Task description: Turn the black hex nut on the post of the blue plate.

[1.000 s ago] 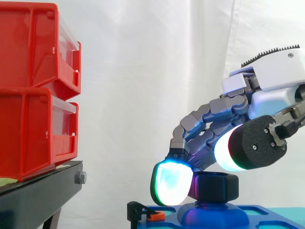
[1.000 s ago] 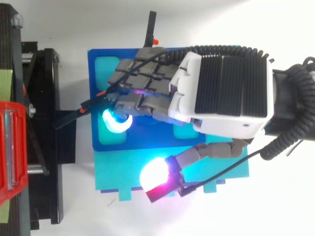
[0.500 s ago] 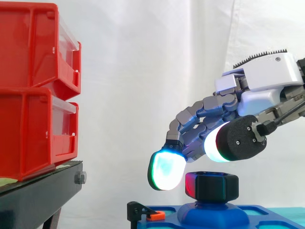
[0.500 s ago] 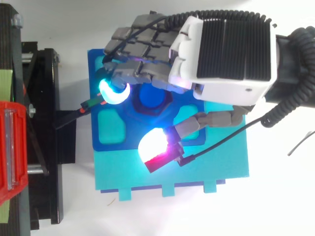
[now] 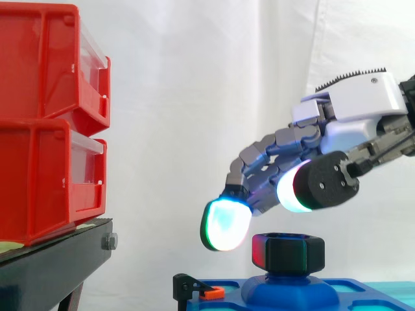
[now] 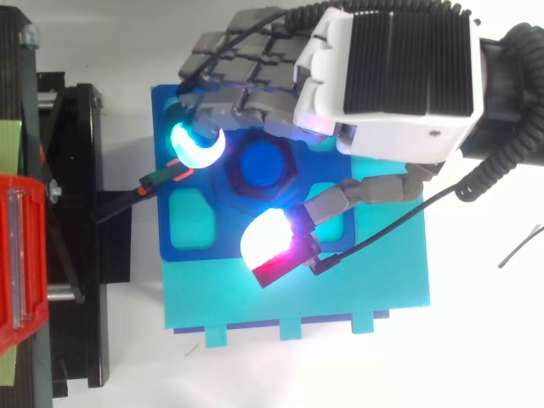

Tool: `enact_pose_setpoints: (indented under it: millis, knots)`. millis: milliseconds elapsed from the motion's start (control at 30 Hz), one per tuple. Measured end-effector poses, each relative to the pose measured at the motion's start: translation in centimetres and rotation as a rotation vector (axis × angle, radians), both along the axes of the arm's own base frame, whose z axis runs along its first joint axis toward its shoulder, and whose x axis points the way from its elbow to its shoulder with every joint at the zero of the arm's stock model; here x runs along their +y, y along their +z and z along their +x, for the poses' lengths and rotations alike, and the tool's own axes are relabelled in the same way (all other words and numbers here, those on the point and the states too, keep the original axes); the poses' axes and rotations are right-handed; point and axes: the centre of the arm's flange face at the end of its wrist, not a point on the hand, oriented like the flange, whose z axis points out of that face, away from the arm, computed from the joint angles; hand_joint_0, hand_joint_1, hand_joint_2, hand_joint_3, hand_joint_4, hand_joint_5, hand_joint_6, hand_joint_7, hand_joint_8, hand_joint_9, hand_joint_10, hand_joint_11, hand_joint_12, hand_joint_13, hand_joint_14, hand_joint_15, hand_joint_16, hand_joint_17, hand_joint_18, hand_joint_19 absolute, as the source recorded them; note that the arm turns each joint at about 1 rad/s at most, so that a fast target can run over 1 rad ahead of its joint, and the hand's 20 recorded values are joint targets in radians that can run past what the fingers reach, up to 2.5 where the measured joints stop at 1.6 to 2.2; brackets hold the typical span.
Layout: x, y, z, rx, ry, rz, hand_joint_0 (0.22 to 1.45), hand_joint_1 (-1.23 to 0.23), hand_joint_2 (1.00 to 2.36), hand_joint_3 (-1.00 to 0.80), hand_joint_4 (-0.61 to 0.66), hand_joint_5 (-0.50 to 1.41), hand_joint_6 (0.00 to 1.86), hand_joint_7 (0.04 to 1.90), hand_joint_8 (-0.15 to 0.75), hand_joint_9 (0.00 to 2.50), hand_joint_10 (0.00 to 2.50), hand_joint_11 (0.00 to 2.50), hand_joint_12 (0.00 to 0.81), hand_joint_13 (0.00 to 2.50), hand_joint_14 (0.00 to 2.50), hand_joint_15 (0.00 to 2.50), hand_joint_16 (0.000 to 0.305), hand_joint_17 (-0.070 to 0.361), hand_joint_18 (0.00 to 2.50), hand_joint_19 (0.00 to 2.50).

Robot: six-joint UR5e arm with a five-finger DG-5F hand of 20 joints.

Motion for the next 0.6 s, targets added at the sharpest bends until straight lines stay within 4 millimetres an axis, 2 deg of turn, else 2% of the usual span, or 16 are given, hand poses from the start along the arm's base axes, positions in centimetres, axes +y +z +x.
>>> enact_pose_setpoints:
  millis: [233, 600]
  knots:
    - [0.8, 1.0, 0.5, -0.024, 0.009, 0.000, 0.47, -0.52, 1.00, -0.50, 0.22, -0.20, 0.50, 0.81, 0.280, 0.39, 0.00, 0.00, 0.396, 0.36, 0.00, 0.02, 0.057, 0.127, 0.33, 0.17]
    - [2.3, 0.6, 0.9, -0.025, 0.026, 0.000, 0.47, -0.52, 1.00, -0.50, 0.22, -0.20, 0.50, 0.81, 0.280, 0.39, 0.00, 0.00, 0.397, 0.36, 0.00, 0.02, 0.056, 0.126, 0.32, 0.17]
